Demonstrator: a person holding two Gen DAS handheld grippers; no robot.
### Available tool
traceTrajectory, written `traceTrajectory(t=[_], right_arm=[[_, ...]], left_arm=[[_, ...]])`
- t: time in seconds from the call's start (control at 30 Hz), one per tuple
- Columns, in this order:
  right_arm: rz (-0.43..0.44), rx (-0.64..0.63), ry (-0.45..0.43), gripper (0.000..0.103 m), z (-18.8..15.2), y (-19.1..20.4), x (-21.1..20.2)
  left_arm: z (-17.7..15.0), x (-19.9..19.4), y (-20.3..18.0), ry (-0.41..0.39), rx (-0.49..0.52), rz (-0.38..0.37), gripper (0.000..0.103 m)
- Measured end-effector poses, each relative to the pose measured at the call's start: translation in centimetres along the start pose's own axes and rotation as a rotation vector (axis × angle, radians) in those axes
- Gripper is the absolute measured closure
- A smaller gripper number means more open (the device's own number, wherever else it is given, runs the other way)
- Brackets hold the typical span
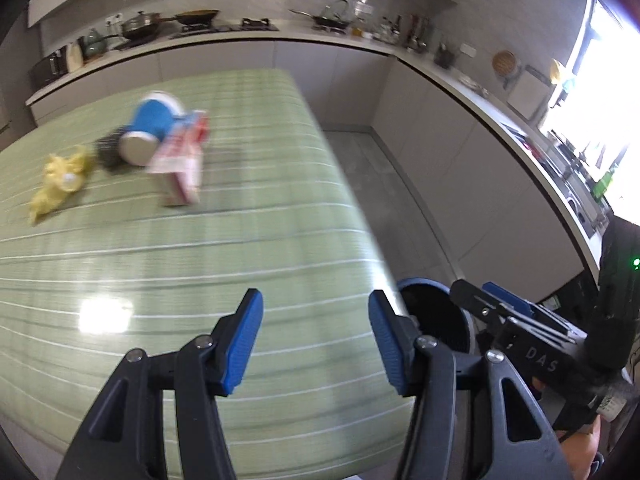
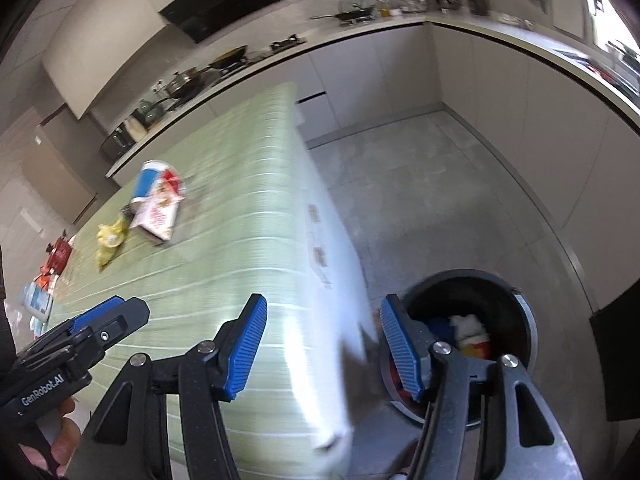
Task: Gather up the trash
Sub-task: 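Move both open tools back over the island items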
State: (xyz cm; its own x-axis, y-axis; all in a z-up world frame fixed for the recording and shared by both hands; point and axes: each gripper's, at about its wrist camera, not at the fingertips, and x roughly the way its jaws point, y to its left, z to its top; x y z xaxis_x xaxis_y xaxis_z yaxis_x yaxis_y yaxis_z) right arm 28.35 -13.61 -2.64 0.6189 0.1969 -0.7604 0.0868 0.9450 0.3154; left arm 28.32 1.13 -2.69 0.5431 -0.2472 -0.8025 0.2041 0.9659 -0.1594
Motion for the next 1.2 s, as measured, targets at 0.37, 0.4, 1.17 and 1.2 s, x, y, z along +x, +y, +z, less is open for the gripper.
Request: traceTrajectory(t=[0.37,0.4,1.17,1.2], right_arm=[[0.041,-0.047,-0.003,0.04,-1.5,12.6,3.3],[0.041,-0.049,0.001,0.04,-1.6,13.1,3.5],[0.174,-0.161,0.043,0.039,5.6,17.9,10.1],[0.17,-0.165,0.043,0.039,5.8,18.3,10.4]], left_arm=[[-0.1,-3.3,12.2,-0.044,-0.06,0.075,0.046],[-0.1,-3.3,12.9,-0.043,-0.066,0.076,0.046],[4.0,-0.5,18.7,-0.062,-0.254,0.232,0.044],[4.3,-0.3,19.0,-0.063,-0.253,0.236,0.044]])
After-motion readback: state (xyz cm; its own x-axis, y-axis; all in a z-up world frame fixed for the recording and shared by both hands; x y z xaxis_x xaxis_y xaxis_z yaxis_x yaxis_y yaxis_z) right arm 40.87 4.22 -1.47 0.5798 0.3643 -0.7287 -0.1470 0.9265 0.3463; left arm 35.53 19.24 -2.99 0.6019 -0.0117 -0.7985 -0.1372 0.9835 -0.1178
